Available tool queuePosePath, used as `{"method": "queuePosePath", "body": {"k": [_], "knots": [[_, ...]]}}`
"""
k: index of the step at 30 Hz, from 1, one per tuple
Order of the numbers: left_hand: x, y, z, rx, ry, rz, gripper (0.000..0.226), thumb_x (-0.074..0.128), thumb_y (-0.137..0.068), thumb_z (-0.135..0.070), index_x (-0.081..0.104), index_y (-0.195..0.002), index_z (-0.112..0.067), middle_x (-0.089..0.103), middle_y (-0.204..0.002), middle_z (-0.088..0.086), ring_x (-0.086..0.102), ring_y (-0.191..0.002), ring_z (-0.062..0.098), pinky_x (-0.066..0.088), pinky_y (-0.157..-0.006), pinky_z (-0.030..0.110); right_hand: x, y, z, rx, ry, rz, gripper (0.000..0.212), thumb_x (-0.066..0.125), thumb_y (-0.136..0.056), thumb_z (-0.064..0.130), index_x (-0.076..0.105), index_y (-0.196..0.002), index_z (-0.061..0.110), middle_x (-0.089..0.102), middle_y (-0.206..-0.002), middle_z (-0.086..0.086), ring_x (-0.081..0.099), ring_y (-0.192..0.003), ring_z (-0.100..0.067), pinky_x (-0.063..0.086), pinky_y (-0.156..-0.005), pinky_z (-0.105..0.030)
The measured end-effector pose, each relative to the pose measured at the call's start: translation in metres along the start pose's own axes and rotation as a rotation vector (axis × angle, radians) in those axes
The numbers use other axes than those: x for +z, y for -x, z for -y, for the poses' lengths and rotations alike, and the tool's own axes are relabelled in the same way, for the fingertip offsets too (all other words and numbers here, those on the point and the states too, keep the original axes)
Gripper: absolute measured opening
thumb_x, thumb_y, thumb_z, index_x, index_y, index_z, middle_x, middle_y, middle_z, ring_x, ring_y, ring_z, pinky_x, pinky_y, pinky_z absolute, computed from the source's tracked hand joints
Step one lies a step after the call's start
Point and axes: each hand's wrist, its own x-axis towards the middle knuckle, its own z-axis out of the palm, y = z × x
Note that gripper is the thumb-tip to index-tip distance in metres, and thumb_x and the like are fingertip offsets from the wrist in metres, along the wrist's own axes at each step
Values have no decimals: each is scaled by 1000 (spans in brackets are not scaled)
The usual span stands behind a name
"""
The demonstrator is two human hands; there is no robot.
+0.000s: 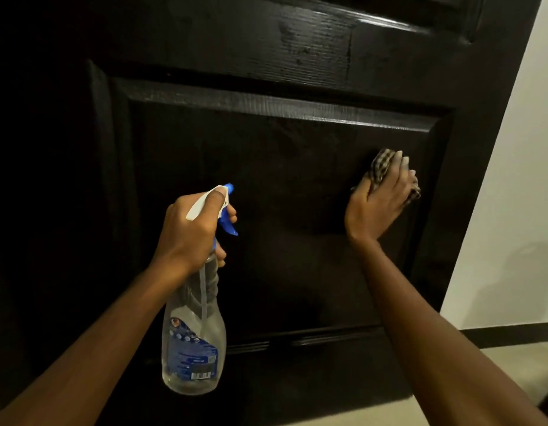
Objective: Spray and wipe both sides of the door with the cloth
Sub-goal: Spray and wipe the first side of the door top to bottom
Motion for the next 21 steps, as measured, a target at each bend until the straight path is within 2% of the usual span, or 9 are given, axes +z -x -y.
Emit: {"method": "queuePosePath", "body": {"k": [2, 3, 5, 10, 12, 14, 18, 19, 21], "knots": [[-3, -2, 0, 2, 1, -6, 46, 41, -106, -36, 68, -84, -6, 72, -86, 9, 57, -38, 27, 54, -43, 38, 13, -4, 46, 203, -26, -60, 68, 45, -97, 32, 22, -161, 23, 19, -168, 1, 8, -156, -23, 8, -123, -49], [-5, -3, 1, 0, 0, -11, 46, 41, -106, -36, 68, -85, -6, 72, -87, 10, 57, -38, 27, 54, -43, 36, 21, 1, 63, 183, -18, -56, 70, 44, -97, 34, 21, -162, 24, 18, -169, 2, 7, -156, -22, 9, -123, -49], [-11, -5, 2, -11, 5, -31, 46, 40, -106, -37, 68, -85, -6, 72, -87, 10, 58, -39, 28, 52, -42, 33, 33, 22, 85, -81, 15, 26, 72, 45, -95, 38, 21, -161, 24, 18, -169, 0, 8, -156, -22, 8, -122, -51], [-22, -11, -2, -18, 19, -42, 47, 40, -105, -39, 68, -86, -7, 73, -87, 10, 56, -38, 25, 53, -42, 34, 22, 28, 57, -1045, 225, 347, 70, 47, -97, 44, 21, -160, 28, 21, -168, 0, 9, -156, -20, 17, -122, -51], [-22, -12, -4, -2, 6, -38, 47, 40, -106, -38, 68, -86, -6, 73, -86, 10, 56, -38, 25, 53, -42, 35, 8, -1, 29, -1196, 288, 392, 71, 47, -95, 44, 20, -160, 31, 22, -167, 1, 6, -155, -15, 18, -120, -48], [-21, -13, -6, 14, -5, -32, 47, 40, -106, -38, 68, -86, -6, 72, -86, 10, 57, -38, 25, 53, -42, 34, -2, -23, 6, -948, 243, 321, 71, 47, -94, 41, 22, -160, 29, 24, -167, -1, 8, -155, -17, 17, -121, -48], [-17, -19, -13, 26, 3, -30, 47, 40, -105, -38, 68, -87, -5, 72, -87, 12, 57, -38, 23, 53, -43, 34, 5, -39, 34, 16, 7, -33, 66, 42, -98, 35, 25, -161, 23, 23, -167, -2, 13, -155, -25, 9, -126, -49], [-15, -20, -15, 28, 12, -33, 47, 41, -105, -39, 68, -87, -5, 72, -86, 11, 57, -38, 23, 53, -43, 34, 11, -35, 52, 141, 4, -76, 66, 42, -98, 35, 25, -161, 22, 23, -167, -2, 12, -156, -25, 8, -125, -48], [-9, -22, -18, 24, 28, -38, 48, 41, -105, -39, 68, -86, -4, 72, -85, 11, 56, -38, 24, 52, -43, 34, 20, -13, 75, 71, 21, -56, 68, 39, -96, 37, 25, -161, 22, 22, -168, -3, 11, -156, -25, 8, -124, -48]]}}
